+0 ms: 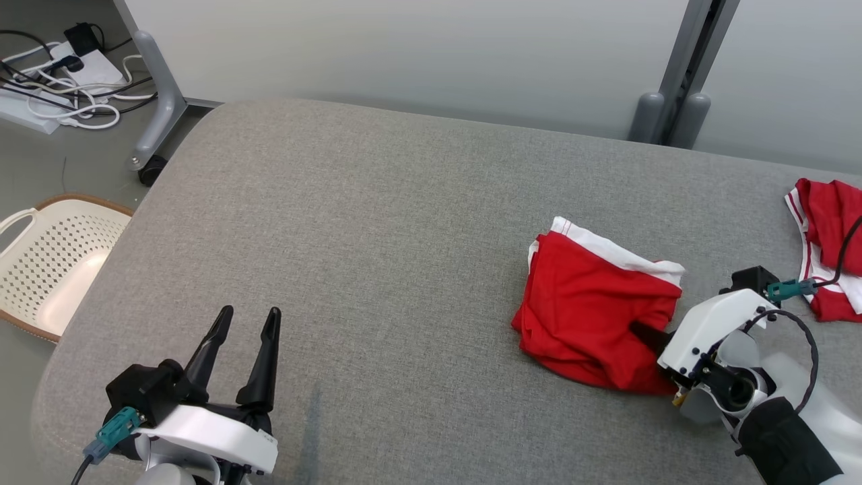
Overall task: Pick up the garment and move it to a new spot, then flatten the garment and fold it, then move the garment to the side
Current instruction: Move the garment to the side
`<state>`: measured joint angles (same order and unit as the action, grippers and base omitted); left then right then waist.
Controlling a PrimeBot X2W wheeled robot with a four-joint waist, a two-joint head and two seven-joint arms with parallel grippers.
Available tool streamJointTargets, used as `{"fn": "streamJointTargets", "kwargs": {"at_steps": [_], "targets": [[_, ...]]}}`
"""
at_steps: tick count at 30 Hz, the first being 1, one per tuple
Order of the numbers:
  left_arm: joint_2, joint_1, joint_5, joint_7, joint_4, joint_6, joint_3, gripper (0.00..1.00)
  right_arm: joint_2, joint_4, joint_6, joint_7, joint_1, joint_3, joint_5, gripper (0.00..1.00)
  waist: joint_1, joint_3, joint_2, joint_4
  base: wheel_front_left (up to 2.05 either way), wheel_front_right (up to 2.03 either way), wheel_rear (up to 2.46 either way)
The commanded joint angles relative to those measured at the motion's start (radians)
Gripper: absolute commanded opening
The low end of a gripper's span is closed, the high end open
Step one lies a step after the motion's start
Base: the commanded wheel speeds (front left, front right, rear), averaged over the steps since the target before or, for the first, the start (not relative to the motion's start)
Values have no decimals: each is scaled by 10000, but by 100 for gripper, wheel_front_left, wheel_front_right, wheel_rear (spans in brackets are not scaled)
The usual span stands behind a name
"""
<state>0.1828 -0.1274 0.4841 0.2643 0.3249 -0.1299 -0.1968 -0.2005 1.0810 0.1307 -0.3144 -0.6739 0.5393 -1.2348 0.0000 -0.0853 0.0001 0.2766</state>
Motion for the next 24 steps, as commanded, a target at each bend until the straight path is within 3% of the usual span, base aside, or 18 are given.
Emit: {"fn": "streamJointTargets", "kwargs": {"at_steps": [1, 14, 24], "targets": [[72, -46, -34, 1, -1, -12, 46, 100, -116, -188, 4, 195, 66, 61, 45, 0, 0, 33, -1, -22, 0, 0, 0], [31, 39, -58, 1, -136, -12, -16, 100, -1146, -2824, 7, 1531, -319, 1523, 1006, 0, 0, 78, -1, -642, 0, 0, 0], [203, -698, -53, 0, -432, -13, -421, 100, -2656, -4387, 5, 889, -2309, 2873, 1313, 0, 0, -1482, -1, -1503, 0, 0, 0]]}}
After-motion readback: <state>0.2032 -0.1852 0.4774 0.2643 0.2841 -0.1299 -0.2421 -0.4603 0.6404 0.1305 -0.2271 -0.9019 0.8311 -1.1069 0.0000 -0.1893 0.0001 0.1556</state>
